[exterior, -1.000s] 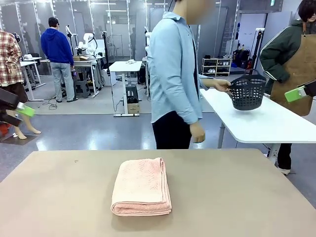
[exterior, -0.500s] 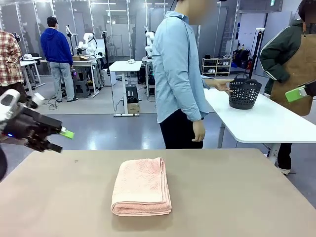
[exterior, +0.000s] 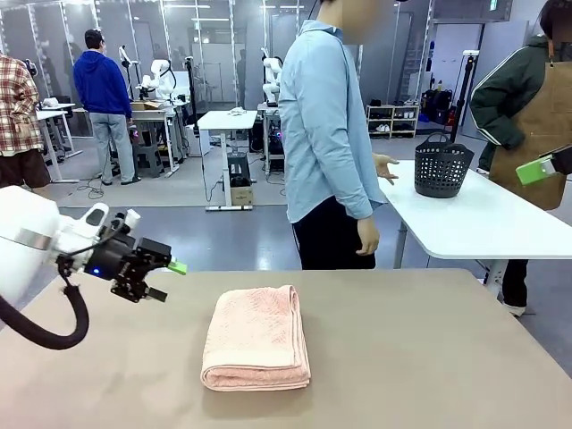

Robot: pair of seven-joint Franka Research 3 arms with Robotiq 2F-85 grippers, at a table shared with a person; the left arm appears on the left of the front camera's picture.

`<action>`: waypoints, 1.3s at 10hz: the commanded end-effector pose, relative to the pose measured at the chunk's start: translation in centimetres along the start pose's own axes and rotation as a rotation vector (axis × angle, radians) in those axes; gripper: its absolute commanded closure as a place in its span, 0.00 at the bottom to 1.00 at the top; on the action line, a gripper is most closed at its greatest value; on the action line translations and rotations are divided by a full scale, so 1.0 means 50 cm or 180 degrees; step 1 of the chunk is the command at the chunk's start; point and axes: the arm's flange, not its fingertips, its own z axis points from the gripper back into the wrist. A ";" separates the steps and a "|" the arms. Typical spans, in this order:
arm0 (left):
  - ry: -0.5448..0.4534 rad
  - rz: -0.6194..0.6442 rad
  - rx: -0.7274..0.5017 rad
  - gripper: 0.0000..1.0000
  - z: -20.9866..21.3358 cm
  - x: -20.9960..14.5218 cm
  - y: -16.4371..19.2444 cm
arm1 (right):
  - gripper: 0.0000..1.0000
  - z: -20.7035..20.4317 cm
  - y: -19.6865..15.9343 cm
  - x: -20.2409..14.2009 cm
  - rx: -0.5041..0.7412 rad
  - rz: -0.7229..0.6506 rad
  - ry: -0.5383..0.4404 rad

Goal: Fold the towel.
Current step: Pick up the 100 cm Hotel Towel and place it on the left side of the table.

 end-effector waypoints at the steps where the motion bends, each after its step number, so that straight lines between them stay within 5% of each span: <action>1: -0.0091 0.0100 0.0070 0.00 -0.048 0.030 0.032 | 0.00 0.000 0.001 0.002 -0.0044 -0.0043 0.0016; 13: 0.0162 0.0571 -0.0308 0.00 -0.240 -0.020 0.074 | 0.00 0.000 0.001 0.002 -0.0044 -0.0043 0.0016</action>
